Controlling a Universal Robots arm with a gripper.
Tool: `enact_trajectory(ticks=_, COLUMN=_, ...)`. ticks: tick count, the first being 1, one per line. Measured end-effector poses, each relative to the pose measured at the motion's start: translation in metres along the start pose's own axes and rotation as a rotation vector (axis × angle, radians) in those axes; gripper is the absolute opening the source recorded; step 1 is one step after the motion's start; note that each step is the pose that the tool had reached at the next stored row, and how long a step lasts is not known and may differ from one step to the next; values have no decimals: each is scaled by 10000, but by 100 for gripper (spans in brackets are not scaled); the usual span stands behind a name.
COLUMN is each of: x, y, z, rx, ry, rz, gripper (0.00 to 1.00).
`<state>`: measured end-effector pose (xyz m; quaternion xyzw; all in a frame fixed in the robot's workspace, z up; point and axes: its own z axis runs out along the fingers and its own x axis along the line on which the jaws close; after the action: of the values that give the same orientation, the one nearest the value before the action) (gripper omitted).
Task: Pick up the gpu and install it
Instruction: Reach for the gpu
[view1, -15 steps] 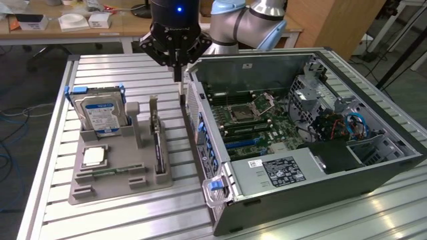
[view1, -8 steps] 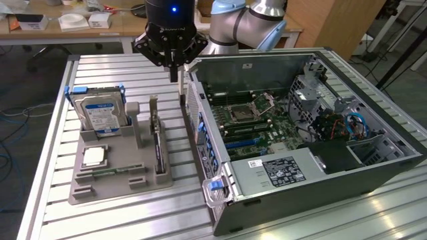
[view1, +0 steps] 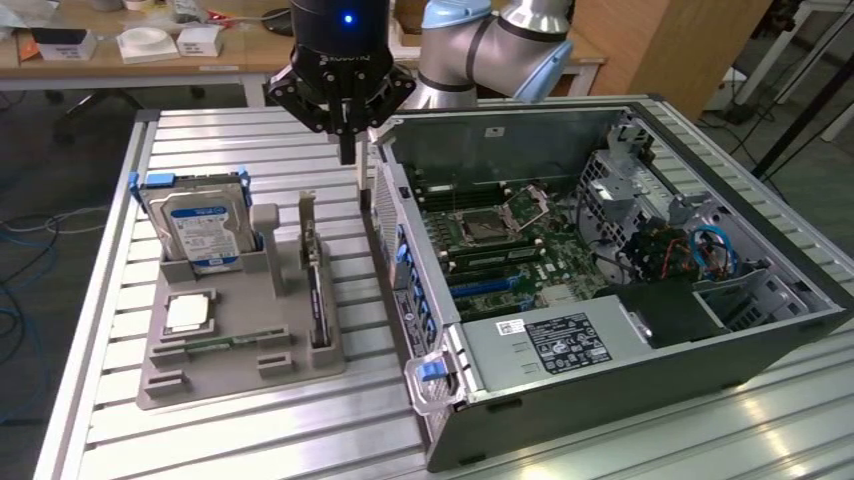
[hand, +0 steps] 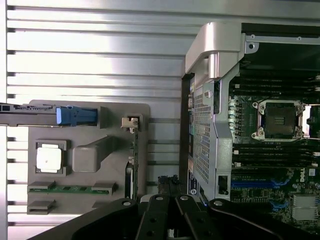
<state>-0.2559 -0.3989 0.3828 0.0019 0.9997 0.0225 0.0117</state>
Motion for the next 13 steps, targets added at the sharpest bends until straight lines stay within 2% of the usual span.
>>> enact_trajectory(ticks=9, x=1, y=0, z=0, rx=0, ry=0, rz=0, gripper=11)
enact_trajectory(ticks=13, x=36, y=0, z=-1, rx=1, ry=0, rz=0, gripper=11)
